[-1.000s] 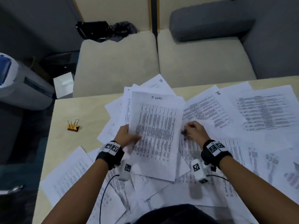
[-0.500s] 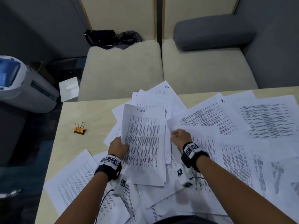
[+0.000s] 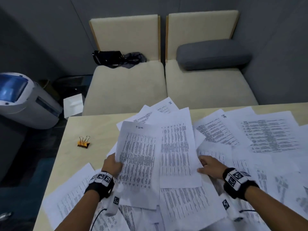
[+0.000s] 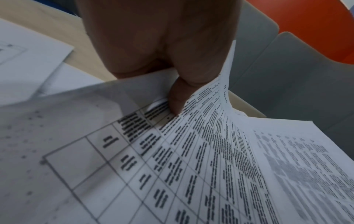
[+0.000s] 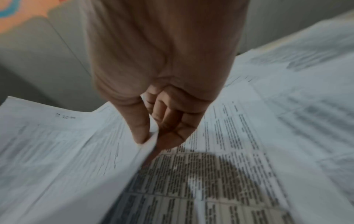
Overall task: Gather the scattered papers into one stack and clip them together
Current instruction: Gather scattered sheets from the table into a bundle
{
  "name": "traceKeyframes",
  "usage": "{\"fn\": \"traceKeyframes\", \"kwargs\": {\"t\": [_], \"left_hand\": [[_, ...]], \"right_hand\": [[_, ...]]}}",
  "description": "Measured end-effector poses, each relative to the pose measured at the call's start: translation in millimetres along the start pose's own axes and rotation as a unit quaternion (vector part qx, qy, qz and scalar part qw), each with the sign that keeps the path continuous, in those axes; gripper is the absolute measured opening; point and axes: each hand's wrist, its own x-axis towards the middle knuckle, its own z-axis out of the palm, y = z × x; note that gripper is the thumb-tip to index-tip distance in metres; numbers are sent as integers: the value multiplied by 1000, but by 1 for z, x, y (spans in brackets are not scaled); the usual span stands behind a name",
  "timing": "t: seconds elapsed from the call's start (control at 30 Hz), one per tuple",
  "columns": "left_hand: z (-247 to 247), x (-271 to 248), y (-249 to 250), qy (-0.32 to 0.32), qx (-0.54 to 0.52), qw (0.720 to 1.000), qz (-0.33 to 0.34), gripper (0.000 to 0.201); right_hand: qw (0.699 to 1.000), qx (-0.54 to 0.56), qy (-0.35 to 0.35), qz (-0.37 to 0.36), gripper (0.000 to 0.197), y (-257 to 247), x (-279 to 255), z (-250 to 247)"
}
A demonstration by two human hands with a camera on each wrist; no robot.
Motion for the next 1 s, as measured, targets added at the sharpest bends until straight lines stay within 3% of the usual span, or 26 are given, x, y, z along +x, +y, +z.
{"fn": "traceKeyframes", "kwargs": {"t": [0.2, 0.27, 0.4, 0.6, 0.77, 0.9, 1.0], "left_hand": [[12, -18, 11, -26, 47, 998, 36, 13], [26, -24, 22, -56, 72, 994, 52, 14], [53, -31, 35, -71, 79, 993, 59, 15], [47, -37, 23, 16, -1, 999, -31, 11], [25, -30, 4, 50, -57, 993, -89, 22], [15, -41, 21, 72, -120, 989, -37, 27], [6, -63, 49, 28, -235, 971, 39, 21]], "right_hand": [[994, 55, 76, 50, 26, 22, -20, -13], [988, 89, 110, 56, 39, 15, -19, -1], [989, 15, 144, 19, 44, -3, -15, 24], [976, -16, 202, -75, 34, -33, -42, 5], [940, 113, 298, -124, 51, -46, -72, -34], [923, 207, 295, -138, 63, -40, -76, -54], [919, 268, 251, -143, 62, -38, -76, -53]]}}
